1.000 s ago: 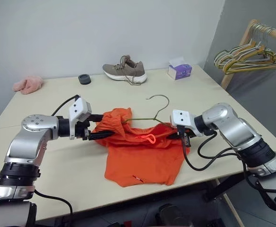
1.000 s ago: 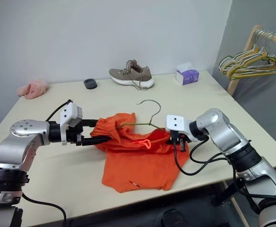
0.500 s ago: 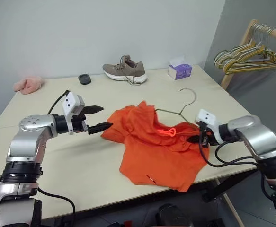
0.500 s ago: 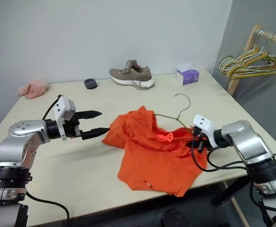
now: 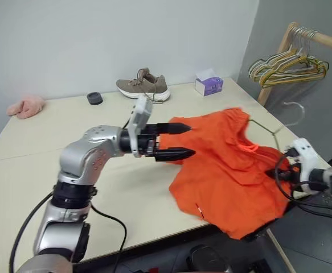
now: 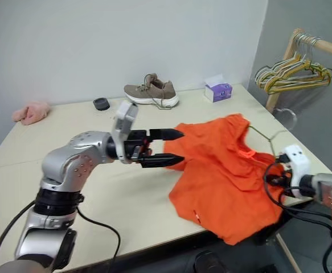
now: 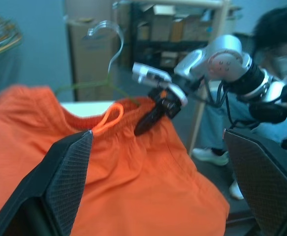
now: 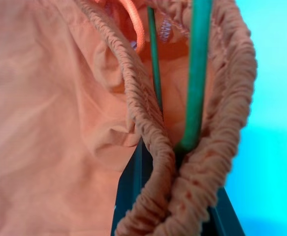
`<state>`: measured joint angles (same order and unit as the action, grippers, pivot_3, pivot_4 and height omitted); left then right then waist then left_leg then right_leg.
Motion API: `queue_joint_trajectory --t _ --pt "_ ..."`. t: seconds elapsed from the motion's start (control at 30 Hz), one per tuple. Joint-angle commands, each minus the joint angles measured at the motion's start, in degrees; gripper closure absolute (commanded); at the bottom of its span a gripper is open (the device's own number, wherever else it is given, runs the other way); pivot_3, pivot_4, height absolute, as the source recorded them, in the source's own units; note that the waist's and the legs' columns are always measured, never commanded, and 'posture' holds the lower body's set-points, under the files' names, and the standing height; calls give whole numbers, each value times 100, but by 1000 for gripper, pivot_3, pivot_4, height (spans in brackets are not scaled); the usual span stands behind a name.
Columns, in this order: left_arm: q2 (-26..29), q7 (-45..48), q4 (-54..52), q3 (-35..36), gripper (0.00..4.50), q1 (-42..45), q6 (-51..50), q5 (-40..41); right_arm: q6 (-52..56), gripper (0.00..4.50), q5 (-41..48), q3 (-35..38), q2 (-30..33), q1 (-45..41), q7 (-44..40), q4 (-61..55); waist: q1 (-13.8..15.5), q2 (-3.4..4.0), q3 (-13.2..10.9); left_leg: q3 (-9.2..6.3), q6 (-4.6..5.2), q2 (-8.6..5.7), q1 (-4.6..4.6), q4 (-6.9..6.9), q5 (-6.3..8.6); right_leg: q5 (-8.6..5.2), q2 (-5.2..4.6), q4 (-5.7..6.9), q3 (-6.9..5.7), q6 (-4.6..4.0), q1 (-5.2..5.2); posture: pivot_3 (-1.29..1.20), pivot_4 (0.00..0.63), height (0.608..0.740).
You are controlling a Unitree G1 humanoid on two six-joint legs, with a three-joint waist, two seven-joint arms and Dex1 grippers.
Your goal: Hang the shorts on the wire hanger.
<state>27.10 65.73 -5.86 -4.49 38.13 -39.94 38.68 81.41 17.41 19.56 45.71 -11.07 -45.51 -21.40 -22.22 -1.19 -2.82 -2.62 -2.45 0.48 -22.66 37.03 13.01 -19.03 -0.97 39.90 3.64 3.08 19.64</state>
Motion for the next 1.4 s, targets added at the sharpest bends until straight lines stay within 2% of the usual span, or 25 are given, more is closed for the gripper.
queue_joint_trajectory --t 0.03,0.3,0.53,0.67,0.8,1.0,1.33,1.4 --pt "-295 -137 202 -115 20 345 479 -294 458 4500 80 631 143 49 291 -415 -92 1 1 4 0 0 3 0 0 0 1 0 4 0 -1 -493 0 740" --pt "-1063 -383 706 -498 20 799 1506 -1026 802 4500 -184 1618 501 214 883 -211 -479 10 7 29 6 5 7 -13 3 -1 3 -42 19 3 -13 -539 0 740" --pt "-1639 -542 861 -732 20 1006 1817 -1290 749 4500 -490 1903 658 -575 1667 198 -791 18 12 60 40 1 16 -15 24 0 -7 -91 38 16 -37 -551 0 740" --pt "-1938 -785 793 -832 20 1049 1788 -1423 634 4500 -545 1936 714 -818 1899 377 -852 18 11 70 46 1 20 -17 28 -6 -8 -92 43 28 -40 -549 0 740" --pt "-2394 -1337 835 -688 20 1131 1692 -1351 281 4500 -654 1836 852 -899 2108 628 -897 16 10 72 47 3 24 -18 29 -7 -8 -92 46 29 -45 -545 4 740" --pt "-2903 -1687 769 -492 20 1004 1740 -1110 -142 4500 -791 1699 895 -1175 2502 1122 -934 2 0 107 64 -1 30 -18 40 -12 -14 -96 52 37 -53 -539 13 740" --pt "-3101 -1816 572 -557 20 794 1660 -929 -1008 4500 -951 1297 1079 -1832 2875 2430 -947 -16 -28 123 64 -1 81 -32 45 -15 -14 -106 67 42 -79 -526 23 740" --pt "-3144 -1830 547 -579 20 794 1655 -904 -1520 4500 -1072 951 1278 -2232 2842 3345 -946 -11 -33 119 64 -1 84 -34 47 -15 -14 -117 63 42 -95 -523 25 740"
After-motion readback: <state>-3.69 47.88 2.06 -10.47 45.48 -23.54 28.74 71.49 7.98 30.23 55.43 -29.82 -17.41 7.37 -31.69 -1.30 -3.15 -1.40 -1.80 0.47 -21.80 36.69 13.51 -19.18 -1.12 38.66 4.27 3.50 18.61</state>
